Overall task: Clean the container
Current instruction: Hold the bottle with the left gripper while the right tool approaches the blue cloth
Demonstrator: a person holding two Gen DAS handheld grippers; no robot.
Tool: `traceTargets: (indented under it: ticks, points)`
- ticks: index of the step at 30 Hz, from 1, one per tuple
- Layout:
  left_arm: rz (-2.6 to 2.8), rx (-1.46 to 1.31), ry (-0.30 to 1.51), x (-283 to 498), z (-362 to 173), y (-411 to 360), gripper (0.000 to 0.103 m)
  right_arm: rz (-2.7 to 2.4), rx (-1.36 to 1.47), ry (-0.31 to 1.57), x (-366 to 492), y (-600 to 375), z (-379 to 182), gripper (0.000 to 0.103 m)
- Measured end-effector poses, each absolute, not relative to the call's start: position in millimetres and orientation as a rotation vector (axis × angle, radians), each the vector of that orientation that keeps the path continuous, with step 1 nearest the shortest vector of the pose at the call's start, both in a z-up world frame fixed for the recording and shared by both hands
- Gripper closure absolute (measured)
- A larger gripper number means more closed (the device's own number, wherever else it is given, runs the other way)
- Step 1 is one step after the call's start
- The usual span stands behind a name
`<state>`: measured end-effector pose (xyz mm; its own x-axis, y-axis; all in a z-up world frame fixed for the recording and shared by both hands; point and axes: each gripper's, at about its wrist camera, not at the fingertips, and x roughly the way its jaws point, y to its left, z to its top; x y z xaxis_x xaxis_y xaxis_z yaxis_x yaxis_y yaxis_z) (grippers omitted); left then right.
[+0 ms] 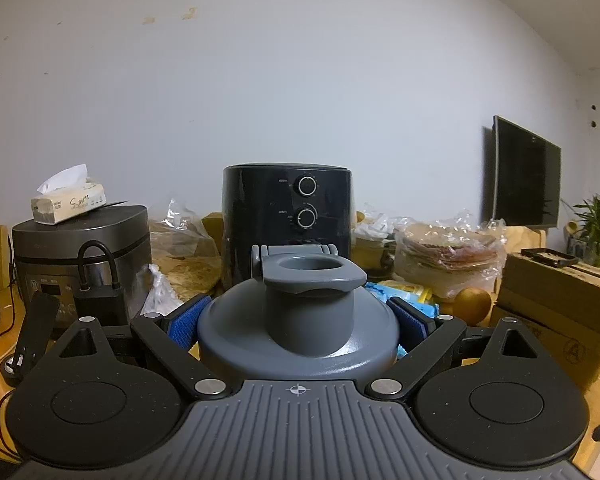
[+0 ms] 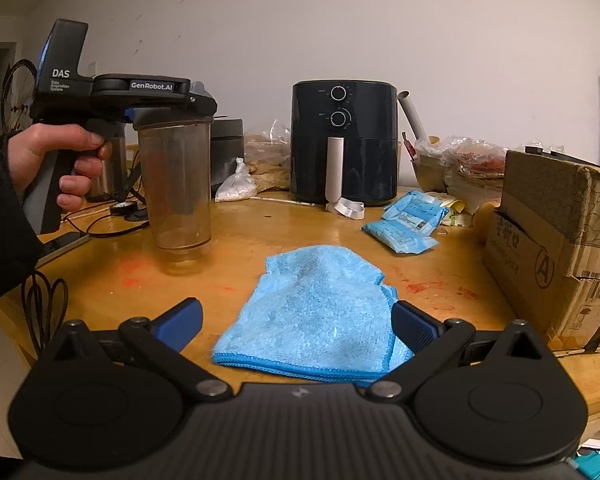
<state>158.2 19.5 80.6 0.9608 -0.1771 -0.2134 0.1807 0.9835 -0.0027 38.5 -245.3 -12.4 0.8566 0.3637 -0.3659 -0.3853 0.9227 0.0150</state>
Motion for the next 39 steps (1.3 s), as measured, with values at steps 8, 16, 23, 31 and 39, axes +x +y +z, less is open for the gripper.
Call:
traceTargets:
  ticks: [8, 16, 23, 31, 39]
  points:
    - [-0.193, 0.017, 0.222, 149.3, 79.3, 15.7, 0.009, 0.383, -0.062, 0.386, 43.6, -245.1, -14.3, 0.000]
    - [-0.199, 0.021, 0.228, 148.3, 75.1, 14.1, 0.009, 0.374, -0.059, 0.397, 44.7, -244.3, -15.4, 0.000]
    - [-0.195, 0.019, 0.231, 148.8, 68.3, 13.0, 0.009, 0.374, -0.063, 0.399, 46.0, -243.3, -16.0, 0.000]
    - [-0.201, 0.029, 0.220, 145.6, 55.8, 12.8, 0.008, 0.379, -0.062, 0.406, 45.6, -242.2, -16.0, 0.000]
    - [-0.209, 0.025, 0.191, 142.1, 52.1, 17.1, 0.008, 0.384, -0.060, 0.412, 45.3, -241.1, -16.0, 0.000]
